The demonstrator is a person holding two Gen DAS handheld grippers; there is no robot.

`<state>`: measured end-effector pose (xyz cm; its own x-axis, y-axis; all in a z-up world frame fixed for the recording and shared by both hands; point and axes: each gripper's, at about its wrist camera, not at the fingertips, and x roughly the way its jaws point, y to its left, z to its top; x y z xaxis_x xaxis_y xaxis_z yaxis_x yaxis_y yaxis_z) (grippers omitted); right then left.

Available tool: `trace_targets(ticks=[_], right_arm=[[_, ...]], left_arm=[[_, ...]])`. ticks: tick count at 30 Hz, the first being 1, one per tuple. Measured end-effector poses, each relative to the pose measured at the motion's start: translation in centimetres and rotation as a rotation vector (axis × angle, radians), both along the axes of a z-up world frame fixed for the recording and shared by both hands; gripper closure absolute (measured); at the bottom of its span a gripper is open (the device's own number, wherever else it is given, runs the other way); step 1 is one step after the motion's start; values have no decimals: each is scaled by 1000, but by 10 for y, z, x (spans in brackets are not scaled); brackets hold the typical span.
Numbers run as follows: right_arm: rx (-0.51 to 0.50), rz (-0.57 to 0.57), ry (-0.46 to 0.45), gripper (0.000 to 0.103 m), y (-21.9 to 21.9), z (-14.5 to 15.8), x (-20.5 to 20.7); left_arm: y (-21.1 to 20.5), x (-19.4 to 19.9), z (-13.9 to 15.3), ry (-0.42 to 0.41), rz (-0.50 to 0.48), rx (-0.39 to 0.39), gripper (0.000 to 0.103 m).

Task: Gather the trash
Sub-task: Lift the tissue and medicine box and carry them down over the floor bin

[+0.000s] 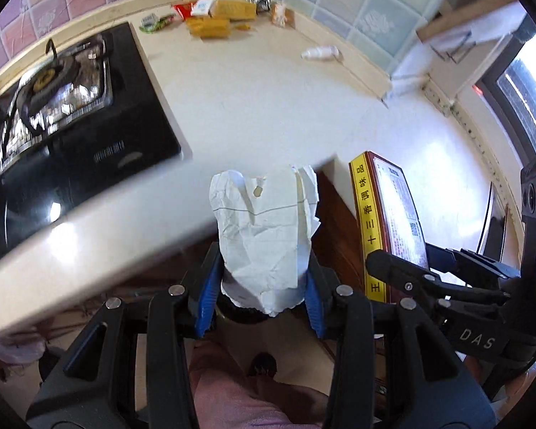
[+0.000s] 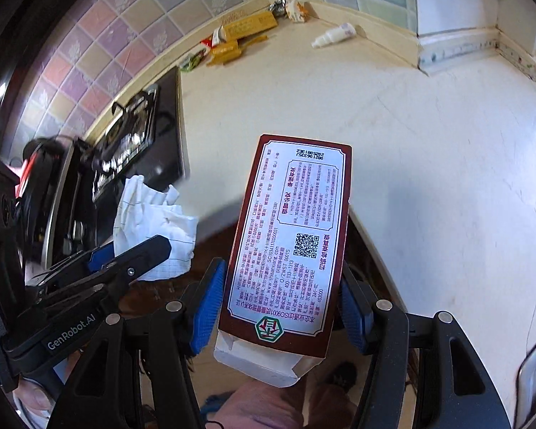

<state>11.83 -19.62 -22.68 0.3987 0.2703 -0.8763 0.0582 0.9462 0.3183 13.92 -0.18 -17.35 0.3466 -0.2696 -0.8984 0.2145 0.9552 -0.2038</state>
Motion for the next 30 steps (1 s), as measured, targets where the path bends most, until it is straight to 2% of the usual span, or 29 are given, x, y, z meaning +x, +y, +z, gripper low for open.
trace_targets(ticks=[9, 17, 22, 30], right_arm=[[-18, 62, 67, 44, 1, -64, -71], [-26, 65, 148, 44, -5, -141, -101], [-36, 62, 215, 44, -7, -202, -109], [-52, 33, 284, 44, -25, -310, -110]], left_arm=[[-16, -65, -42, 67, -25, 61, 65], [-14, -81, -99, 136, -60, 77, 64], [-10, -81, -158, 205, -67, 83, 64], [-6, -72, -260, 310, -97, 45, 64]])
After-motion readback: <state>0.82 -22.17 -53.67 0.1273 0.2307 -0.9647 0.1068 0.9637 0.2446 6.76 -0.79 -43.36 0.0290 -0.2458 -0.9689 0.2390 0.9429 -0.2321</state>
